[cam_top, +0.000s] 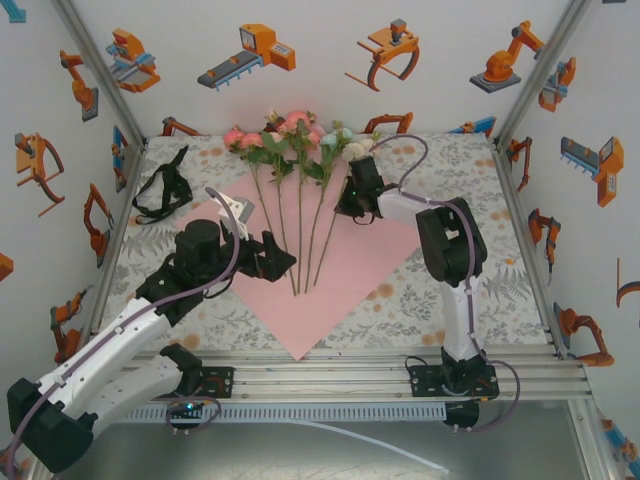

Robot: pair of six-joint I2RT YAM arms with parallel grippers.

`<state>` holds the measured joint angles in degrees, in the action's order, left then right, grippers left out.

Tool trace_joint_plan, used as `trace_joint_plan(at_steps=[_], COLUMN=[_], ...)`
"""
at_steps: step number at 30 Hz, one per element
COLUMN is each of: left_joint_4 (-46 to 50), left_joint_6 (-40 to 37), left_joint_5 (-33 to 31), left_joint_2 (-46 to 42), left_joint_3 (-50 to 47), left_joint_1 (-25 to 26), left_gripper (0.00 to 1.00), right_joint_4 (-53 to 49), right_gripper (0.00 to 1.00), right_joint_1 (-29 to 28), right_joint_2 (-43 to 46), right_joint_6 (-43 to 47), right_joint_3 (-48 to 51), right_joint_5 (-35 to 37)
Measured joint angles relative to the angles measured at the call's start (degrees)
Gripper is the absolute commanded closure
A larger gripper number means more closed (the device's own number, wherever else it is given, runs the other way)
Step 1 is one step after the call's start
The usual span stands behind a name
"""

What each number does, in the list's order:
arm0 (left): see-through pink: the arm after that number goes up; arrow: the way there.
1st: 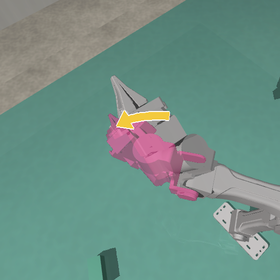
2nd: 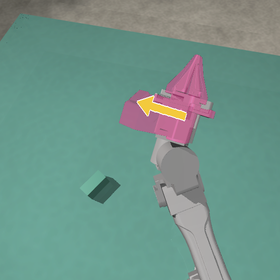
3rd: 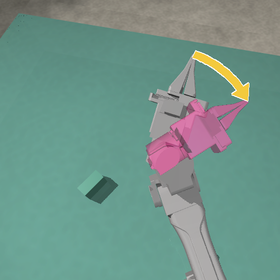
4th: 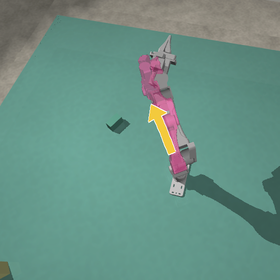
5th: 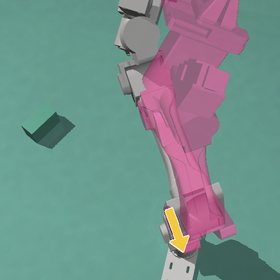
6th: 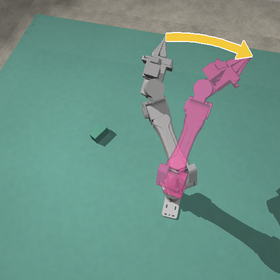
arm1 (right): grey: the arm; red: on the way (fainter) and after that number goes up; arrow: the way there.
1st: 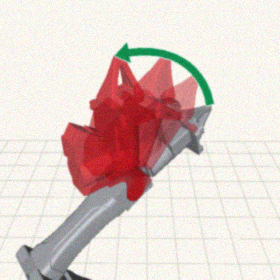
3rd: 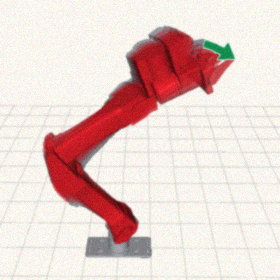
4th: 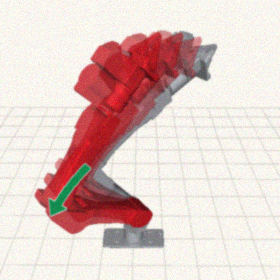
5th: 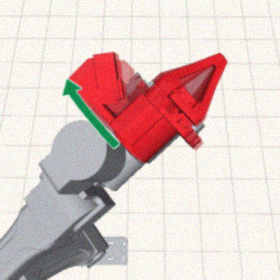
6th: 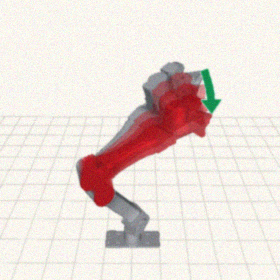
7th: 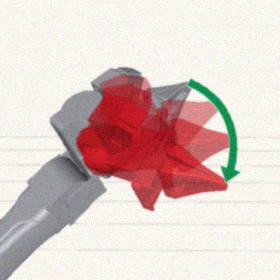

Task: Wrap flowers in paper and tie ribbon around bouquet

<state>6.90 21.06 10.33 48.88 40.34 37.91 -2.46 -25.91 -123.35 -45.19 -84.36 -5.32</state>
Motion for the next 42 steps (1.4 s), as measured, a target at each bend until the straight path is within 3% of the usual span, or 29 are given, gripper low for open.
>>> trace_joint_plan(at_steps=[4, 10, 14, 17, 21, 26, 35, 42], left_joint_4=[0.9, 7.0, 11.5, 14.1, 17.0, 20.8, 17.4, 10.0], left_joint_6=[0.1, 3.3, 9.1, 14.3, 21.5, 27.5, 36.5, 41.8], left_joint_5=[-2.4, -13.5, -19.4, -20.9, -19.4, -15.2, -5.7, -0.9], left_joint_2=[0.6, 1.8, 2.0, 2.2, 3.5, 7.6, 12.6, 13.4], left_joint_3=[0.0, 0.0, 0.0, -0.1, -2.4, -6.8, -12.9, -15.1], left_joint_1=[0.0, -0.8, -5.1, -9.6, -15.6, -18.5, -18.8, -14.3], left_gripper=[0.03, 0.03, 0.02, 0.04, 0.21, 0.24, 0.29, 0.30], right_joint_4=[-0.1, -2.2, -2.6, -2.2, -3.8, -8.9, -13.9, -14.5], right_gripper=[0.67, 0.58, 0.41, 0.36, 0.35, 0.35, 0.35, 0.35], right_joint_1=[0.0, 0.0, 0.0, -0.2, -1.9, -5.3, -11.7, -19.0], right_joint_2=[0.0, 5.3, 16.5, 27.0, 38.2, 42.3, 44.5, 46.5], right_joint_6=[0.0, 3.3, 4.6, 3.9, 0.0, -7.6, -19.0, -27.0], right_joint_3=[0.0, 2.5, 9.1, 16.8, 28.1, 37.6, 45.0, 48.4], right_joint_5=[-0.5, 1.9, 4.5, 7.0, 9.5, 9.1, 5.6, 4.7])
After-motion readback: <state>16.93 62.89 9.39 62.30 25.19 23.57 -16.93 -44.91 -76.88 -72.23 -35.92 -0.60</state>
